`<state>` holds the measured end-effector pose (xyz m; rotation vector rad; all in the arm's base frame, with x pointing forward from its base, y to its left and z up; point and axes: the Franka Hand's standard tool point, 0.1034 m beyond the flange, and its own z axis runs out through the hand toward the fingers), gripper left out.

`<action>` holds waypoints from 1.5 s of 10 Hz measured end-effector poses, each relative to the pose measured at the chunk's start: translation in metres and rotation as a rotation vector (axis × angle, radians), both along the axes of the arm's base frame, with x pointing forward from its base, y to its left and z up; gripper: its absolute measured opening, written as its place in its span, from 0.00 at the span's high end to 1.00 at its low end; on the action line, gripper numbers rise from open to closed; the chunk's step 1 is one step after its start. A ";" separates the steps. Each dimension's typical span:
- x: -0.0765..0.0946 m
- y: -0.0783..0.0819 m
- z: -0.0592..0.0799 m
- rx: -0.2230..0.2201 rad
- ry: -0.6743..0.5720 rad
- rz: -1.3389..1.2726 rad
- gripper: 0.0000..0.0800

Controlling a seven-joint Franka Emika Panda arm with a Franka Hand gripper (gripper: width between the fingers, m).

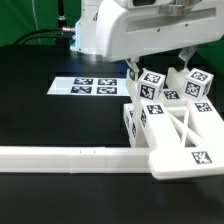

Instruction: Assemble chair

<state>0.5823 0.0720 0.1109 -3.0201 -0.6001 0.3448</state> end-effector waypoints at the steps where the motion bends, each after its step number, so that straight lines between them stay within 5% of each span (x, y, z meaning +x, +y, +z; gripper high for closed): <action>1: -0.003 -0.001 -0.004 -0.001 0.000 0.000 0.19; 8: -0.004 -0.002 -0.007 -0.002 0.004 -0.002 0.19; 11: -0.012 0.003 0.021 -0.001 0.001 -0.015 0.19; 15: -0.004 0.009 0.036 0.002 -0.013 -0.009 0.19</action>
Offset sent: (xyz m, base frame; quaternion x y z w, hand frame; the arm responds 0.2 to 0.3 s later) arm 0.0000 0.0000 0.0000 0.0000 0.0000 0.0000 1.0000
